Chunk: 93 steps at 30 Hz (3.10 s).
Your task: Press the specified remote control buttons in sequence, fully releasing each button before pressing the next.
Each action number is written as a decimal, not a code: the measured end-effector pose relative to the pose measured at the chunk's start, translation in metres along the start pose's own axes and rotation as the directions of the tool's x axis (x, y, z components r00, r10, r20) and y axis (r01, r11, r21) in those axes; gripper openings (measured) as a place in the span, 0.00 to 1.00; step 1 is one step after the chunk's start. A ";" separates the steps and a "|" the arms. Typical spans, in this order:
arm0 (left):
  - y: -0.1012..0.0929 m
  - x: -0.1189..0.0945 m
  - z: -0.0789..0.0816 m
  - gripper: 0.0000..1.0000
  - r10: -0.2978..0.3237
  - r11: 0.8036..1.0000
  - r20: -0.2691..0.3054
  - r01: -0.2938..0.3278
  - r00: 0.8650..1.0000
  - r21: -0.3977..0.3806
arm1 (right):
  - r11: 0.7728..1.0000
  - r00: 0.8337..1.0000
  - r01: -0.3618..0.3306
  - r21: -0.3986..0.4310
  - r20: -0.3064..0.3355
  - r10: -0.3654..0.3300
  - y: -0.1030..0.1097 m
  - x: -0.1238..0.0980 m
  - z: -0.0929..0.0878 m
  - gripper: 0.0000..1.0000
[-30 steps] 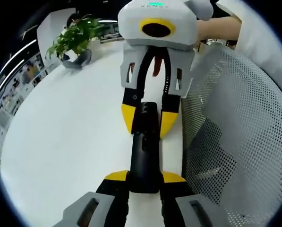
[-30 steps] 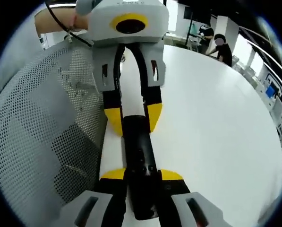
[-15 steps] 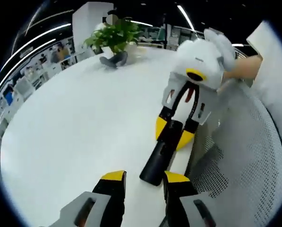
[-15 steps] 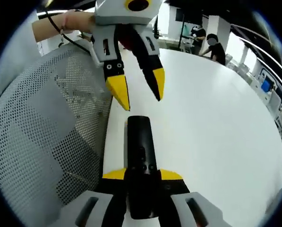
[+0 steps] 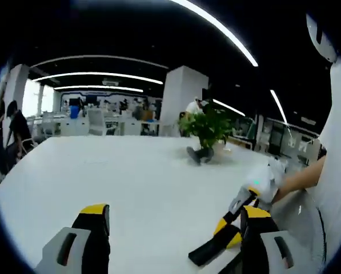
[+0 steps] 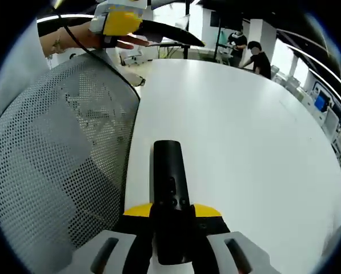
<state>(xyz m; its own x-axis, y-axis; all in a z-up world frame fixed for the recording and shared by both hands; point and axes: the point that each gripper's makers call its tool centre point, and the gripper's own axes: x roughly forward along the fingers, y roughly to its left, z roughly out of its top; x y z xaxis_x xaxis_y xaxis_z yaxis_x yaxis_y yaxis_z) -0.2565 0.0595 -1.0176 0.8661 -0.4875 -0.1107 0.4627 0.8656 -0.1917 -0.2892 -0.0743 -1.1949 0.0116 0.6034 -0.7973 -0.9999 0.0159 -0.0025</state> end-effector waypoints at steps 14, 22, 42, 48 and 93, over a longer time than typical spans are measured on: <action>0.025 -0.032 0.014 1.00 0.213 0.977 0.238 -0.209 0.948 -0.043 | 1.000 1.000 0.010 0.020 -0.028 -0.010 -0.001 0.001 0.001 0.22; 0.021 -0.019 -0.035 1.00 0.205 0.976 -0.020 -0.203 0.978 0.081 | 0.998 0.999 -0.005 0.056 -0.041 0.007 -0.007 -0.001 0.000 0.21; 0.029 -0.026 -0.035 0.91 0.223 0.971 -0.005 -0.222 0.975 0.085 | 0.997 0.997 0.019 0.071 -0.076 -0.014 -0.079 -0.009 -0.011 0.21; 0.026 -0.024 -0.035 0.89 0.217 0.973 -0.012 -0.215 0.976 0.086 | 0.998 0.996 0.014 0.062 -0.087 -0.009 -0.097 -0.008 -0.010 0.20; 0.033 -0.027 -0.041 0.84 0.239 0.968 -0.034 -0.236 0.970 0.086 | 0.987 0.987 0.027 0.157 -0.161 -0.002 -0.189 -0.001 0.000 0.22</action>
<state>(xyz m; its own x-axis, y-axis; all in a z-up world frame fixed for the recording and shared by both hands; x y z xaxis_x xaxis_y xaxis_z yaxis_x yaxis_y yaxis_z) -0.2723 0.0969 -1.0610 0.9447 -0.2698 -0.1862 0.2599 0.9626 -0.0759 -0.1004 -0.0783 -1.1934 0.0115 0.4670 -0.8842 -0.9850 0.1576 0.0705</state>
